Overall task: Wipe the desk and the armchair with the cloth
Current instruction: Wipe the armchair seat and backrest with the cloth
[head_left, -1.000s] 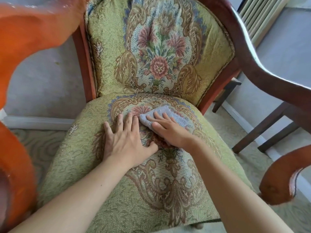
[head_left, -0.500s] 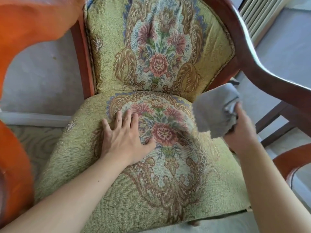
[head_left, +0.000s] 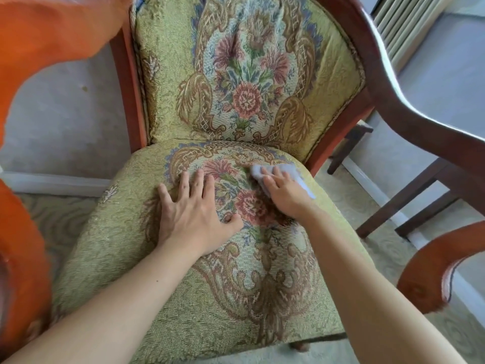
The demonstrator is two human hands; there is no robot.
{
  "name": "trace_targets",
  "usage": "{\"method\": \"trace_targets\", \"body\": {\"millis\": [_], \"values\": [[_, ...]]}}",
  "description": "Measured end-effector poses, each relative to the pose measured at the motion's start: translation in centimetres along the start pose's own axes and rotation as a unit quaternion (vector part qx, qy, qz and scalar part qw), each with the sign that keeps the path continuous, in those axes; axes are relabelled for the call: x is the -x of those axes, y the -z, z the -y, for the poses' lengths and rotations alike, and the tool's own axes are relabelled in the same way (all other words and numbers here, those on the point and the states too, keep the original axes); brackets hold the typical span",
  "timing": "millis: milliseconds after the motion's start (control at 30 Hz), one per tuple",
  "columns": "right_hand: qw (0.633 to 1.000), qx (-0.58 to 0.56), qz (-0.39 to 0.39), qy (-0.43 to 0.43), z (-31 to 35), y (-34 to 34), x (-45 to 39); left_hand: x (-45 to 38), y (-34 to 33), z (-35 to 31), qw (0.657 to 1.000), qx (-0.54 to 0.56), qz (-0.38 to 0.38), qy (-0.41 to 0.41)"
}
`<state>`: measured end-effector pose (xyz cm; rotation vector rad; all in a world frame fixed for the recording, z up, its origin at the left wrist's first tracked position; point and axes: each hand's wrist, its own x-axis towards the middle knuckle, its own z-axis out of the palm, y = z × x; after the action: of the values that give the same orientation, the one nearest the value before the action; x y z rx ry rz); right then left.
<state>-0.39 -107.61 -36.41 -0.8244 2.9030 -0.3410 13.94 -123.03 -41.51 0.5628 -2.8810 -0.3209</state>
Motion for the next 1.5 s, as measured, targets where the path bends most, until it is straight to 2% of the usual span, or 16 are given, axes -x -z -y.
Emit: {"method": "trace_targets", "body": {"millis": [100, 267, 333, 400, 500, 600, 633, 667, 733, 800, 867, 1067, 1167, 1367, 1433, 1500], "values": [[0.991, -0.071, 0.068, 0.095, 2.8, -0.5, 0.3, 0.0, 0.1, 0.0, 1.0, 0.001, -0.003, 0.002], [0.942, -0.297, 0.136, 0.072, 2.6, 0.9, 3.6, 0.0, 0.0, 0.3, 1.0, 0.002, -0.007, 0.0], [0.911, -0.379, 0.147, 0.062, 1.2, 1.7, 5.0, 0.0, -0.1, 0.4, 1.0, 0.004, -0.008, -0.002], [0.856, -0.491, 0.159, 0.038, -0.7, 2.8, 6.0, -0.1, -0.2, 0.4, 1.0, 0.005, -0.007, -0.003], [0.784, -0.616, 0.061, -0.034, -3.6, 4.8, 6.8, -0.1, -0.4, 0.4, 1.0, 0.004, -0.01, -0.005], [0.726, -0.645, -0.195, -0.138, -5.4, 6.1, 5.7, -0.1, -0.6, 0.4, 1.0, 0.005, -0.014, -0.006], [0.729, -0.606, -0.272, -0.168, -5.6, 6.2, 5.1, -0.1, -0.6, 0.4, 1.0, 0.006, -0.016, -0.007], [0.761, -0.526, -0.331, -0.185, -5.5, 5.9, 4.5, -0.1, -0.6, 0.4, 1.0, 0.007, -0.017, -0.007], [0.87, -0.311, -0.352, -0.148, -4.7, 4.4, 3.6, -0.2, -0.6, 0.5, 1.0, 0.009, -0.018, -0.008], [0.958, -0.137, -0.239, -0.075, -3.6, 1.9, 2.7, -0.1, -0.6, 0.4, 1.0, 0.01, -0.018, -0.007], [0.988, -0.038, -0.14, -0.042, -2.2, -0.1, 1.5, 0.0, -0.5, 0.4, 1.0, 0.006, -0.019, -0.006], [0.995, -0.034, 0.017, 0.09, 2.8, -0.9, -0.5, -0.3, -0.4, 0.3, 1.0, 0.006, -0.018, 0.003], [0.99, -0.074, 0.059, 0.107, 2.9, -0.5, 1.1, -0.3, -0.4, 0.3, 1.0, 0.01, -0.017, 0.006], [0.977, -0.127, 0.055, 0.162, 0.6, 1.8, 5.9, -0.2, -0.1, 0.5, 1.0, 0.019, -0.008, 0.004], [0.972, -0.182, 0.058, 0.135, -0.6, 2.7, 6.6, 0.0, 0.0, 0.6, 1.0, 0.024, -0.004, 0.003], [0.96, -0.269, 0.004, 0.076, -1.6, 3.4, 6.3, 0.0, 0.1, 0.5, 1.0, 0.031, 0.003, 0.0]]}}
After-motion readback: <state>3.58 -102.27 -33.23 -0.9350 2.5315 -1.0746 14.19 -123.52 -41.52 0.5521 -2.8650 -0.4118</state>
